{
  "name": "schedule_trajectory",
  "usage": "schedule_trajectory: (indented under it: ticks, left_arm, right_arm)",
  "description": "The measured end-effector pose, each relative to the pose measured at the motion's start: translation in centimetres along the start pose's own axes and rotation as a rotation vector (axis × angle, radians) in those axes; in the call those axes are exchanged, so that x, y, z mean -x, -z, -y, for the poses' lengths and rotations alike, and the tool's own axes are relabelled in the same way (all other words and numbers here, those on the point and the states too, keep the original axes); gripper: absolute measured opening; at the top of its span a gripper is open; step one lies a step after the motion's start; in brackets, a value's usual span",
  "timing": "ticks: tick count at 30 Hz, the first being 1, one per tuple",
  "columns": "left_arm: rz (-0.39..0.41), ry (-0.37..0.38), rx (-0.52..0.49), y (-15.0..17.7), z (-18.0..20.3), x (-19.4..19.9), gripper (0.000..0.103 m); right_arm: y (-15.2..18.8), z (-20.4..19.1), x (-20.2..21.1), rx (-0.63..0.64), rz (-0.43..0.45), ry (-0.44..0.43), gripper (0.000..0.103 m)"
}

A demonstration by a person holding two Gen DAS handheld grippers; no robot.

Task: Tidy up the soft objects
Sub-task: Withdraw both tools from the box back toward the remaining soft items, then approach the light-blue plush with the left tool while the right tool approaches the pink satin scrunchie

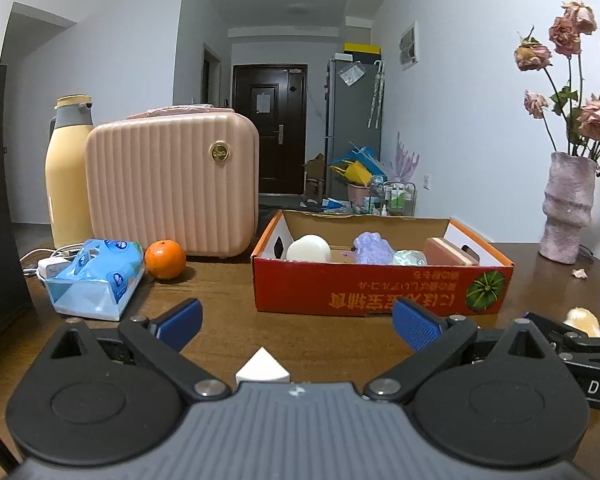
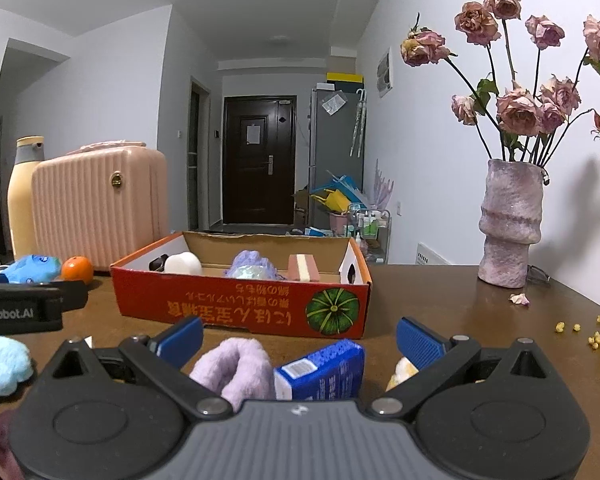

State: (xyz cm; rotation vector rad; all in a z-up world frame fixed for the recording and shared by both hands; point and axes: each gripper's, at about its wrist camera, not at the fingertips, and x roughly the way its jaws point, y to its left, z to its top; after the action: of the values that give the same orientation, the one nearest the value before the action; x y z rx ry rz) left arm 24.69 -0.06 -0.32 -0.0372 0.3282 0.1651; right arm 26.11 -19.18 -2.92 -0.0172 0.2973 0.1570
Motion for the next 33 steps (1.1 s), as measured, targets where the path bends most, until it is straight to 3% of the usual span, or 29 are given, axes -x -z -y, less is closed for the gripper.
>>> schedule_trajectory:
  ticks: [18, 33]
  left_arm:
    - [-0.031, 0.056, -0.032, 1.4, -1.9, 4.4, 0.103]
    - [-0.057, 0.093, -0.043, 2.2, -5.3, 5.8, 0.103]
  right_arm:
    - [1.6, 0.2, 3.8, -0.038, -0.033, -0.055, 0.103]
    - [3.1, -2.9, 5.8, -0.027, -0.063, -0.092, 0.103]
